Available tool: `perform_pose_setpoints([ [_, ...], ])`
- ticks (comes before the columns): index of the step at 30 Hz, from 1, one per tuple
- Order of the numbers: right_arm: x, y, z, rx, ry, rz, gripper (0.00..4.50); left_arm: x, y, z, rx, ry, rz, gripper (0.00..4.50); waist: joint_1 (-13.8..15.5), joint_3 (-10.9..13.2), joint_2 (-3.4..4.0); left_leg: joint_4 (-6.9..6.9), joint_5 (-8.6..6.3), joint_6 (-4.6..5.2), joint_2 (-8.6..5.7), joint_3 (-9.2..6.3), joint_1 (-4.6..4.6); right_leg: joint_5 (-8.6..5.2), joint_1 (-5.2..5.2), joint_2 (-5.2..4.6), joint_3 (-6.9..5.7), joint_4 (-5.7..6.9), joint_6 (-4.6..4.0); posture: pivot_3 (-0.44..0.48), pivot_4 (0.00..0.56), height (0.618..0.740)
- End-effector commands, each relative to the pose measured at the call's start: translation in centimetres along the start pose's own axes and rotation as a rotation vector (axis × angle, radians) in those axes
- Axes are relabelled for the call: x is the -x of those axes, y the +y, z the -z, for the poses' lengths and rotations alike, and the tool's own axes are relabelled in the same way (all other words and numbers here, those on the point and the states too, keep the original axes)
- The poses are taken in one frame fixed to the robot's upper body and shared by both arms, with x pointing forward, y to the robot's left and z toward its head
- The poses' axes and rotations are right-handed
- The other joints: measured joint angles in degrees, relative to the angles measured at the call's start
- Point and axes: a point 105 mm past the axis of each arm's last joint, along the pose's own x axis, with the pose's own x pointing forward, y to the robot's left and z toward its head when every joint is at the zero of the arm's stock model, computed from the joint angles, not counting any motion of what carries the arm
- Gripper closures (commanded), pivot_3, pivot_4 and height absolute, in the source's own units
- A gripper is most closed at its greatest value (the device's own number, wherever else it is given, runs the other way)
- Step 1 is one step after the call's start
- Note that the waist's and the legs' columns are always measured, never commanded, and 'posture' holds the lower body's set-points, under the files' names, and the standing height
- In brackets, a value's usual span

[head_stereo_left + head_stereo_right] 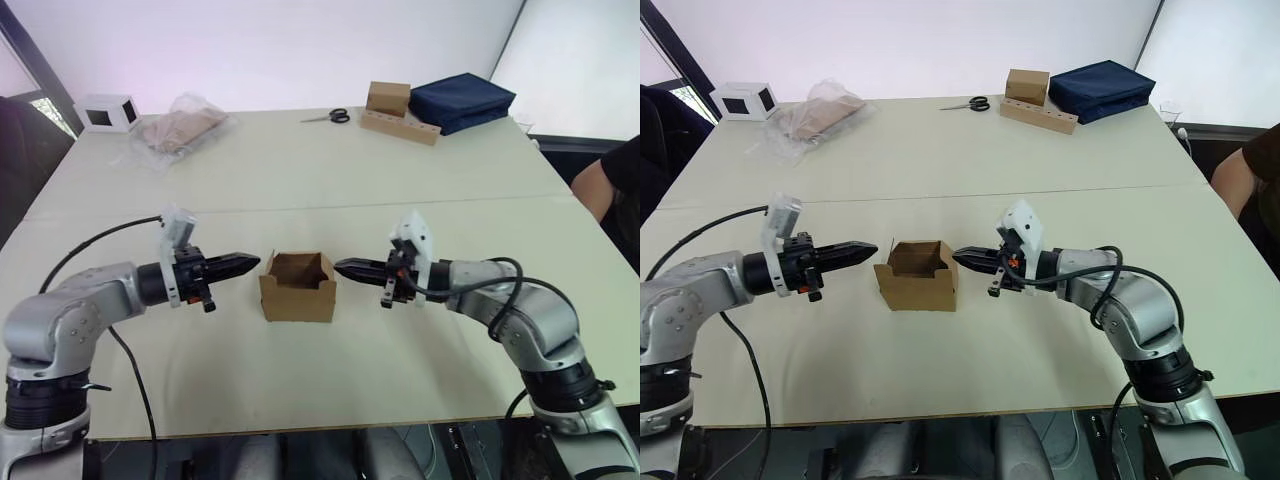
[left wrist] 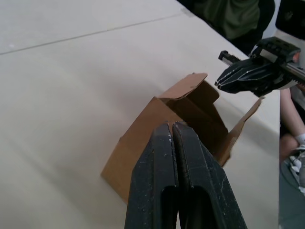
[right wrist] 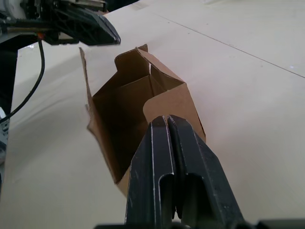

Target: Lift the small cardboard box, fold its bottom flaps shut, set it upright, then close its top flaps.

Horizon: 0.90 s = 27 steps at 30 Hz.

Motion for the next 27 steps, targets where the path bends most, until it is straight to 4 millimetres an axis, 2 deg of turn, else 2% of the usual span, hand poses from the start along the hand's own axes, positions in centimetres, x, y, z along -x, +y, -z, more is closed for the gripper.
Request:
perform_pose_setpoints([
  [1, -0.5, 0.0, -0.6, 0.051, -0.023, -0.006, 4.50, -0.2, 0.1, -0.6, -0.053, -0.011, 0.004, 4.45, 0.0, 0.0, 0.00, 0.00, 0.00, 0.00, 0.00, 0.00, 0.00, 0.00, 0.00, 0.00, 0.00, -0.01, 0.00, 0.000, 0.150, 0.740],
  [5, -0.8, 0.1, -0.3, 0.054, -0.020, -0.013, 4.50, -0.8, -0.1, -0.3, -0.060, 0.000, 0.022, 4.45, 0.0, 0.0, 0.00, -0.01, 0.00, 0.01, 0.00, 0.00, 0.00, 0.00, 0.00, 0.00, 0.00, 0.00, 0.00, 0.000, 0.150, 0.740],
  [14, -1.4, 0.5, 0.3, 0.046, -0.019, -0.035, 4.50, -2.2, -0.1, 2.0, -0.087, 0.089, 0.033, 4.45, -0.1, 0.0, 0.00, -0.01, -0.01, 0.01, 0.00, 0.00, 0.00, 0.00, 0.00, 0.01, 0.00, 0.00, 0.00, 0.000, 0.150, 0.740],
  [27, -2.2, -0.3, 1.7, 0.059, 0.048, 0.003, 4.50, -2.9, 0.9, 2.8, -0.101, 0.116, -0.006, 4.45, -0.1, -0.1, 0.06, -0.01, -0.02, 0.03, 0.00, -0.01, 0.05, 0.00, 0.04, 0.01, 0.00, 0.00, 0.00, 0.000, 0.150, 0.740],
])
